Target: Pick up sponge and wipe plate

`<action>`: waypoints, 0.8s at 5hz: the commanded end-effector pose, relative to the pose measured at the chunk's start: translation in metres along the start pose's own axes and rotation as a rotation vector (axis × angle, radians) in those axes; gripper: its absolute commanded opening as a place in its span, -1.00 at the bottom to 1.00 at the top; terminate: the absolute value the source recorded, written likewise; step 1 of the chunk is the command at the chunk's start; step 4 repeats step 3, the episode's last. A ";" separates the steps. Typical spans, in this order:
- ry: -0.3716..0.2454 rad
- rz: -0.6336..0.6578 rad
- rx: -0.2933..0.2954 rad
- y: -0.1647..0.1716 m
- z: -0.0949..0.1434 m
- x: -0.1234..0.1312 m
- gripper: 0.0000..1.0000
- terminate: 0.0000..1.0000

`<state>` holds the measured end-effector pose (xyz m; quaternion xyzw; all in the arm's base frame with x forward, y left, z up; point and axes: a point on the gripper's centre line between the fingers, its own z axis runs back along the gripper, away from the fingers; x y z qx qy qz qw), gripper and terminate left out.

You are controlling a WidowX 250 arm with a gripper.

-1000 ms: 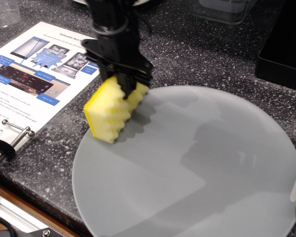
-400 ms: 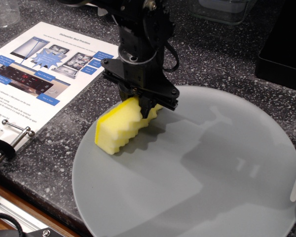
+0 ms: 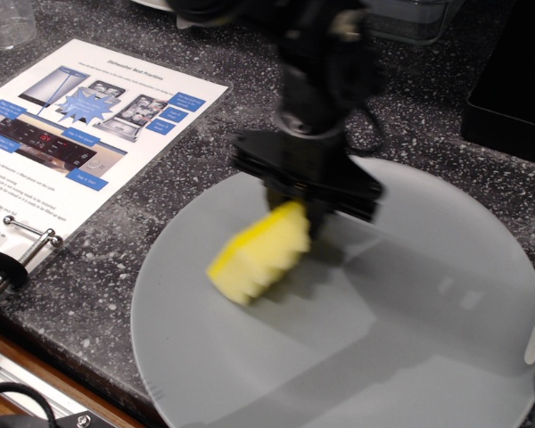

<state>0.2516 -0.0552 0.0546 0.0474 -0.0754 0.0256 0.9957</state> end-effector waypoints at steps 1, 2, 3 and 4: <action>-0.028 0.018 -0.059 -0.065 0.014 -0.020 -1.00 -1.00; -0.039 0.010 -0.086 -0.089 0.024 -0.032 -1.00 -1.00; -0.056 -0.004 -0.111 -0.102 0.036 -0.040 -1.00 1.00; -0.056 -0.004 -0.111 -0.102 0.036 -0.040 -1.00 1.00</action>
